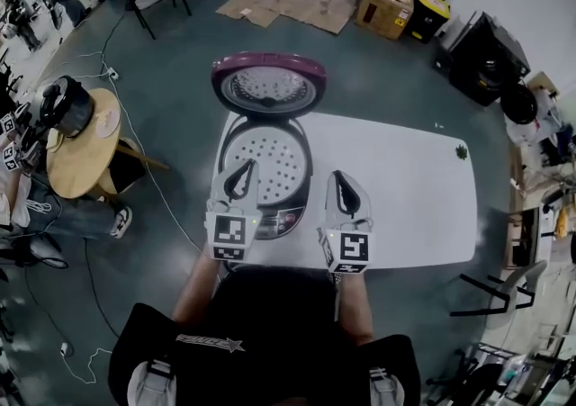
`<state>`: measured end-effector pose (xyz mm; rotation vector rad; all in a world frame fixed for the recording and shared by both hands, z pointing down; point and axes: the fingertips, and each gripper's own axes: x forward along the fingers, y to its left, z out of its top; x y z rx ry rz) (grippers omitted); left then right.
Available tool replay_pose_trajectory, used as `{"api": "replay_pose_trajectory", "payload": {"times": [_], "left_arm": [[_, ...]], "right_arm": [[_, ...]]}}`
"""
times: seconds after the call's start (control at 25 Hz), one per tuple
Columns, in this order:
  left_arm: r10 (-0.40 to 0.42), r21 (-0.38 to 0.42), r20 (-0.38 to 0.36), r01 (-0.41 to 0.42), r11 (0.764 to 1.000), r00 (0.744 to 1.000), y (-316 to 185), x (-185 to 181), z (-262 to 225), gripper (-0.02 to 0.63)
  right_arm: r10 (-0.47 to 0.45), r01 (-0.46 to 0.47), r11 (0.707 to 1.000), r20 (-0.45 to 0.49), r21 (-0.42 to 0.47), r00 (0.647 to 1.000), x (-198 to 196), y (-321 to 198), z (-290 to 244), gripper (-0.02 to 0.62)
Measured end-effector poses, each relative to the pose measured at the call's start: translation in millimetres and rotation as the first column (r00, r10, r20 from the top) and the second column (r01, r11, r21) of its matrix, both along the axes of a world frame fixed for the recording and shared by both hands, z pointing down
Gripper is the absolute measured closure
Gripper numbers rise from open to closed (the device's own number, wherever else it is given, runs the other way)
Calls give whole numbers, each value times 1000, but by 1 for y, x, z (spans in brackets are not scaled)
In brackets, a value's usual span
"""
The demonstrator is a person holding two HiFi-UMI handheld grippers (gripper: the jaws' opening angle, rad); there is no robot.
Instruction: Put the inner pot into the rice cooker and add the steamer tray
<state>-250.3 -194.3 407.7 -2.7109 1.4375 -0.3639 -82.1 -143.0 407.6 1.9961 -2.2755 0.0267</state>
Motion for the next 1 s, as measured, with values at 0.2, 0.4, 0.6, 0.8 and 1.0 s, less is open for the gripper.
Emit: {"api": "replay_pose_trajectory", "payload": {"times": [0.2,0.4,0.6,0.8,1.0], "left_arm": [[-4,8,1,4,1000,1000,1,-1,0,594],[-7,12,5,7,1000,1000,2,-2,-1,595],[-5,12,8,5,1000,1000,4,-1,-2,595],[-4,12,9,4,1000,1000,4,0,-2,595],[-2,13,9,2,1000,1000,6,1,-2,595]], "right_arm": [[9,-9,1000,9,4,1000,2,0,-1,584],[9,-9,1000,13,2,1000,2,1,-2,584],[9,-9,1000,12,0,1000,3,2,-2,584],[11,-11,1000,11,-1,1000,3,3,-3,584],[8,-8,1000,12,-9,1000,3,5,-1,584]]}}
